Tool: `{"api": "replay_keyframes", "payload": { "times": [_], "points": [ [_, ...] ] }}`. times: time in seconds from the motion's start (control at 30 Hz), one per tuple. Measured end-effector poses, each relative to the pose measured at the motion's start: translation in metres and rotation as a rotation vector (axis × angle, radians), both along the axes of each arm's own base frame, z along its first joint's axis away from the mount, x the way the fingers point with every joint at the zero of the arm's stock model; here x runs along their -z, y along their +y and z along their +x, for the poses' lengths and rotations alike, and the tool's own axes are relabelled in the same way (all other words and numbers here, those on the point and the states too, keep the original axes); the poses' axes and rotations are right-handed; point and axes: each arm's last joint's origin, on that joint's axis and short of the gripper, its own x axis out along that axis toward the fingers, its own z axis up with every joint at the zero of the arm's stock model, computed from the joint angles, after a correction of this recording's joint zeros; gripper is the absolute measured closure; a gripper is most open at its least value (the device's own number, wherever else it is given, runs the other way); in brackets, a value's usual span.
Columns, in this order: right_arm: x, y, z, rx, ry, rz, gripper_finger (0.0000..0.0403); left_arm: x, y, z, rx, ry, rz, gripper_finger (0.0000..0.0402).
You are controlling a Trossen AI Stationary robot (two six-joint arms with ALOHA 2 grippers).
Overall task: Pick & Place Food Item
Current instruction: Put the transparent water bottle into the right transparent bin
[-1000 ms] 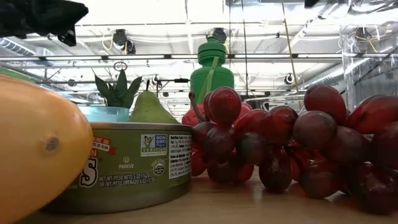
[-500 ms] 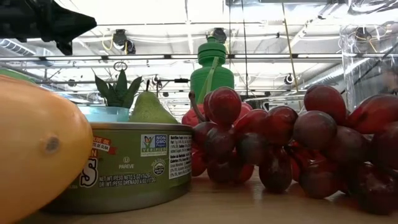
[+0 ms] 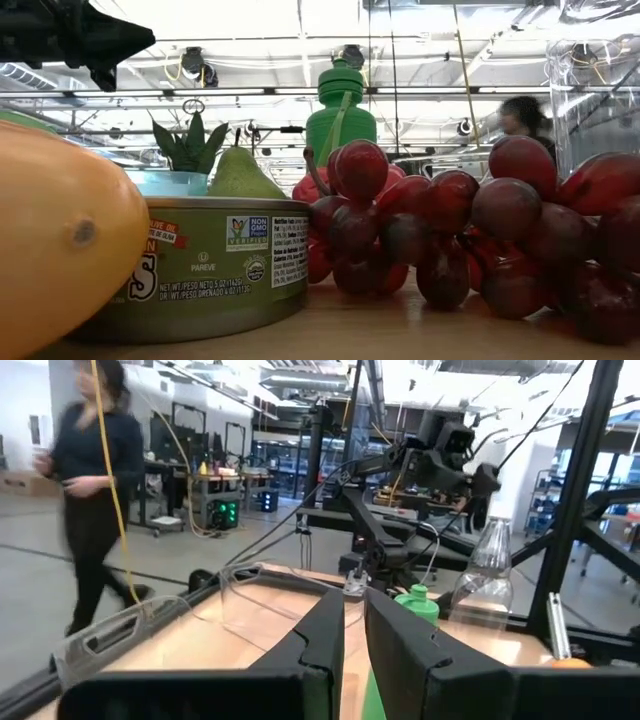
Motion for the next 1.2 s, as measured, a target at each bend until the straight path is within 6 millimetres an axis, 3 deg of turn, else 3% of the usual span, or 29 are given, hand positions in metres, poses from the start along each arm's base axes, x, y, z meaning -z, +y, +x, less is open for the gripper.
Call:
{"api": "replay_keyframes", "payload": {
  "times": [0.13, 0.53, 1.2],
  "points": [
    [0.008, -0.001, 0.002, 0.094, 0.001, -0.033, 0.0046, 0.0, 0.0, 0.0, 0.005, -0.004, -0.029, 0.035],
    [0.034, -0.002, 0.002, 0.096, 0.021, 0.011, 0.0046, 0.003, 0.0, 0.0, 0.008, 0.019, -0.047, 0.035],
    [0.042, 0.01, 0.013, 0.012, -0.047, 0.046, 0.0046, 0.003, 0.0, 0.0, 0.007, 0.019, -0.042, 0.035]
  ]
}}
